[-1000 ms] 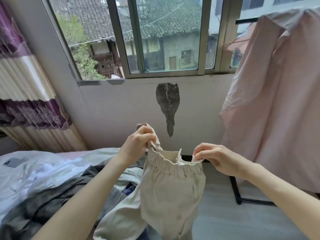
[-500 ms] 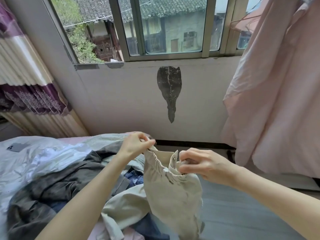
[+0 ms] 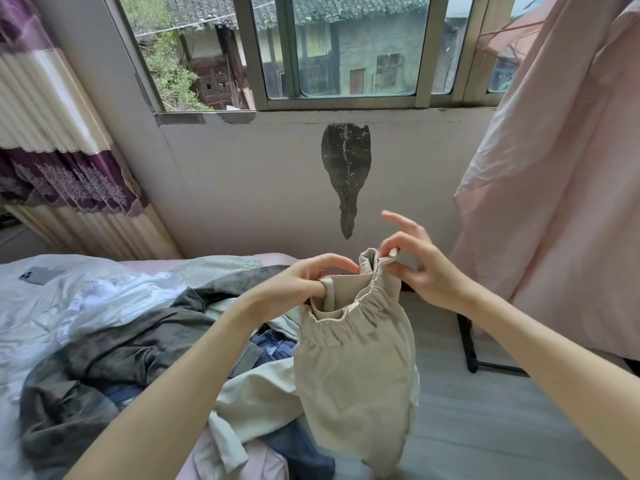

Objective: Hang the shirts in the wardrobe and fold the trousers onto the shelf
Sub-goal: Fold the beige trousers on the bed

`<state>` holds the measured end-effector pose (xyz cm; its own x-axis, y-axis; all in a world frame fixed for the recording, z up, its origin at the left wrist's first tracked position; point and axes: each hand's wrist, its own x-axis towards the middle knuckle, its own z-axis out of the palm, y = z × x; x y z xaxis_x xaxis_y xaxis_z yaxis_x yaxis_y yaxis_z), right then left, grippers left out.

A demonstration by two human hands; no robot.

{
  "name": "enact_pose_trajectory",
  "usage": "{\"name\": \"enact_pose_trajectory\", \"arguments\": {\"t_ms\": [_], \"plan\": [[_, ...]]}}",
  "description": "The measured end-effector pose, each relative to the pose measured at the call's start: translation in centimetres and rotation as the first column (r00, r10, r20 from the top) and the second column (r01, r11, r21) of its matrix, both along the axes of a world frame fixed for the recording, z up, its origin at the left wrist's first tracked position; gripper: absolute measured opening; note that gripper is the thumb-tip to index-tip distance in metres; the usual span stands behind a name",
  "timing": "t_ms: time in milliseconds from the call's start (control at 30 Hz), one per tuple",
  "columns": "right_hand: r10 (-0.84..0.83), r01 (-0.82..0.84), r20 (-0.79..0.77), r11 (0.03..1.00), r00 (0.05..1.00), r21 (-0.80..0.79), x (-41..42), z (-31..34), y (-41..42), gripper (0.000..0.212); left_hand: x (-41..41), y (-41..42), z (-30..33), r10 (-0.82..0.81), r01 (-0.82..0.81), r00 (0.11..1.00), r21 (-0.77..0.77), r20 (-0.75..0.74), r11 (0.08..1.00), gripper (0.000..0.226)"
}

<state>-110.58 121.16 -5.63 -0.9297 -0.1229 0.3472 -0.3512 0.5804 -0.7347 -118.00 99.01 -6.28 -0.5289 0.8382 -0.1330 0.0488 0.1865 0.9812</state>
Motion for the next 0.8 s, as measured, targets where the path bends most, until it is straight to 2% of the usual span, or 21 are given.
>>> {"name": "enact_pose_trajectory", "arguments": {"t_ms": [67, 100, 133, 233, 333, 400, 433, 500, 533, 600, 700, 733, 800], "plan": [[0.172, -0.132, 0.191, 0.97, 0.966, -0.206, -0.2, 1.5, -0.1, 0.019, -0.2, -0.1, 0.9, 0.025, -0.027, 0.998, 0.033, 0.053, 0.999, 0.052], [0.227, -0.154, 0.241, 0.946, 0.944, -0.286, -0.3, 2.0, -0.1, 0.016, -0.4, -0.3, 1.2, 0.042, -0.045, 0.997, 0.04, 0.065, 0.998, 0.049], [0.242, -0.164, 0.249, 0.941, 0.938, -0.297, -0.5, 2.4, -0.1, 0.013, -0.5, -0.6, 1.6, 0.064, -0.068, 0.996, 0.045, 0.067, 0.997, 0.046], [0.192, -0.139, 0.183, 0.954, 0.964, -0.267, -1.3, 3.4, -1.0, 0.017, -0.6, -1.5, 2.9, 0.175, -0.179, 0.983, 0.095, 0.047, 0.979, 0.039], [0.065, -0.058, 0.029, 0.975, 0.997, -0.213, -2.7, 4.5, -2.9, 0.024, -0.8, -3.5, 4.4, 0.37, -0.385, 0.923, 0.23, 0.105, 0.894, 0.033], [-0.003, -0.015, -0.075, 0.971, 0.997, -0.24, -3.8, 5.3, -4.2, 0.021, -0.9, -5.3, 4.7, 0.415, -0.443, 0.896, 0.238, 0.159, 0.865, 0.07], [-0.02, -0.009, -0.111, 0.966, 0.994, -0.258, -4.4, 5.9, -5.2, 0.019, -0.6, -6.3, 4.9, 0.454, -0.469, 0.883, 0.199, 0.117, 0.861, 0.089], [-0.049, 0.001, -0.163, 0.96, 0.985, -0.28, -5.4, 6.9, -6.9, 0.018, 0.4, -7.0, 5.1, 0.493, -0.483, 0.868, 0.121, -0.061, 0.867, 0.114], [-0.039, -0.014, -0.18, 0.957, 0.983, -0.289, -5.8, 7.6, -7.8, 0.021, 0.8, -7.3, 5.2, 0.525, -0.51, 0.838, 0.124, -0.148, 0.851, 0.119], [-0.033, -0.027, -0.19, 0.952, 0.981, -0.305, -6.2, 8.6, -8.9, 0.026, 0.8, -7.8, 6.2, 0.665, -0.639, 0.72, 0.181, -0.201, 0.747, 0.11], [-0.008, -0.077, -0.211, 0.917, 0.977, -0.391, -6.3, 11.3, -10.2, 0.035, 1.4, -10.1, 9.6, 0.807, -0.733, 0.545, 0.337, -0.228, 0.591, 0.067], [0.003, -0.093, -0.208, 0.901, 0.978, -0.424, -6.3, 12.4, -10.7, 0.031, 1.9, -10.8, 10.7, 0.828, -0.741, 0.494, 0.371, -0.264, 0.56, 0.056], [0.087, -0.175, -0.194, 0.847, 0.977, -0.502, -5.7, 14.4, -12.6, 0.012, 3.4, -12.5, 13.1, 0.86, -0.725, 0.406, 0.465, -0.308, 0.509, 0.049]]}}
